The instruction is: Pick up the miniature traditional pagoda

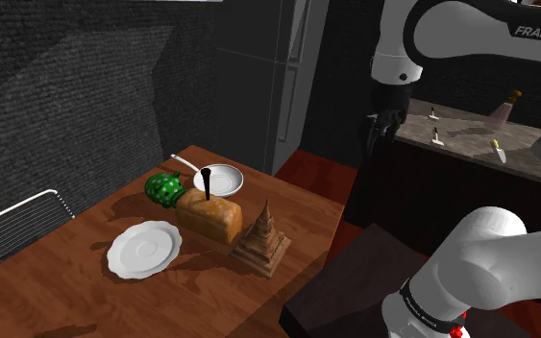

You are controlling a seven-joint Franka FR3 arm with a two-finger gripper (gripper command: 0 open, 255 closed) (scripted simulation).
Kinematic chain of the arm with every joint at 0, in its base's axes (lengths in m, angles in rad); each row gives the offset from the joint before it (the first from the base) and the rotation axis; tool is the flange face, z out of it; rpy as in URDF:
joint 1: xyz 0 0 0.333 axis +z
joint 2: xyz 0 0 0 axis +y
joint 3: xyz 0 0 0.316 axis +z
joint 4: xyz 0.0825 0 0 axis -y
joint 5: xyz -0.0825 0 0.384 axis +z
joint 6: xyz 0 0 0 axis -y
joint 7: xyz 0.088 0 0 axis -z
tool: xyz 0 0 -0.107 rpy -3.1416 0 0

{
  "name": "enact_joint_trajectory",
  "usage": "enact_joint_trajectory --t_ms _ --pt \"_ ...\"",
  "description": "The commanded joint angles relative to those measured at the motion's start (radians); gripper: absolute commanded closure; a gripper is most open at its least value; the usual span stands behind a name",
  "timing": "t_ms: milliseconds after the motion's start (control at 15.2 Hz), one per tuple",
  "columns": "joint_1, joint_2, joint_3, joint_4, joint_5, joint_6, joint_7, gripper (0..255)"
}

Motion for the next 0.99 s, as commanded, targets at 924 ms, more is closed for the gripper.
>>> enact_joint_trajectory --t_ms 924 --pt "0.01 0.695 0.017 0.276 0.096 0.092 0.031 0"
